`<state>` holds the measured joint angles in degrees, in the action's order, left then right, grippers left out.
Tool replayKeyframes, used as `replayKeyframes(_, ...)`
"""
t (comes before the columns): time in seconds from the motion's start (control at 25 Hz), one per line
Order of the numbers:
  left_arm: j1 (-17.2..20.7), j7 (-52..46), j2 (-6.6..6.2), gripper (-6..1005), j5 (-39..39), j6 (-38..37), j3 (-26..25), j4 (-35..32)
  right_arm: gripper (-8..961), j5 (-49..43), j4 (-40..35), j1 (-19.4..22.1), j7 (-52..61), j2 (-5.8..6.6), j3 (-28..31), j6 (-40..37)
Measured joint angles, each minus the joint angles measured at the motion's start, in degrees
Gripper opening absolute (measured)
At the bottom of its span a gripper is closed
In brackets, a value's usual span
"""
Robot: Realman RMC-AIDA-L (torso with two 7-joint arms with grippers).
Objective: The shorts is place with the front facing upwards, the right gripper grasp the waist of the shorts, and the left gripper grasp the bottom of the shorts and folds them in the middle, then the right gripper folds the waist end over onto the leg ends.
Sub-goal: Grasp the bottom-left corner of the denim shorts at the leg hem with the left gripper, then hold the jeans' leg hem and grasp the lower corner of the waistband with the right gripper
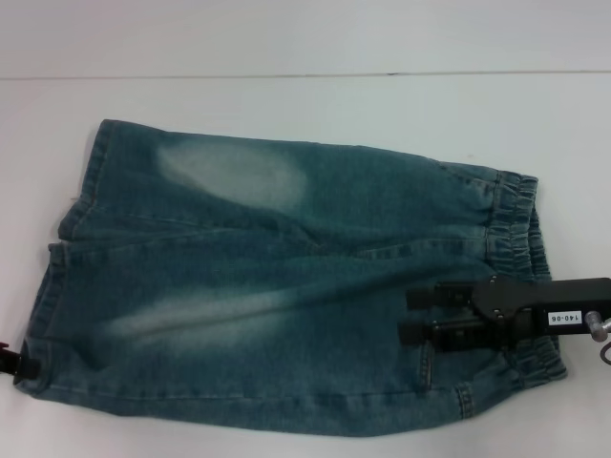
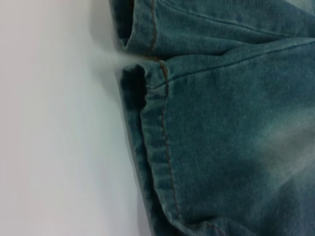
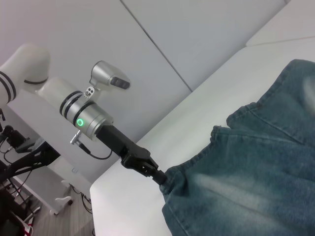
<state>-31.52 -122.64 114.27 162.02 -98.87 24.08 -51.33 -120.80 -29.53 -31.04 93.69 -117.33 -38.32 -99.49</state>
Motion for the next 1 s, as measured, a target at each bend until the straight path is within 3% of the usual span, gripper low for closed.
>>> replayKeyframes(0.16, -0.06, -0.05, 0.04, -2, -0.65, 0.26, -0.79, 0.23, 853, 0.18, 0.00, -0.14, 0.61, 0.06, 1.06, -0.01)
replayKeyframes(0.28, -0.16, -0.34, -0.03, -2, -1.24, 0.26, -1.30, 0.12, 853, 0.22, -0.39, -0.61, 2.88, 0.76, 2.77, -0.23)
replayKeyframes(0.44, -0.92, -1.49, -0.89, -2, -1.81, 0.27, -3.41, -0.17, 853, 0.23, -2.30, -1.45, 11.14, 3.31, 3.78, -0.58)
replayKeyframes(0.72, -2.03, -2.13, -1.33, -2, -1.92, 0.25, -5.15, -0.15, 854, -0.73, -7.89, -1.50, 24.30, 9.47, 3.44, -2.90)
replayKeyframes(0.84, -2.68, -2.23, -1.35, -2, -1.96, 0.20, -5.11, -0.10, 854, -3.80, -11.64, -1.63, 28.13, 10.81, 3.35, -5.23)
replayKeyframes(1.0, -3.35, -2.25, -1.43, -2, -1.98, -0.18, -5.07, -0.04, 854, -11.39, -15.39, -3.01, 30.74, 11.19, 3.34, -8.51)
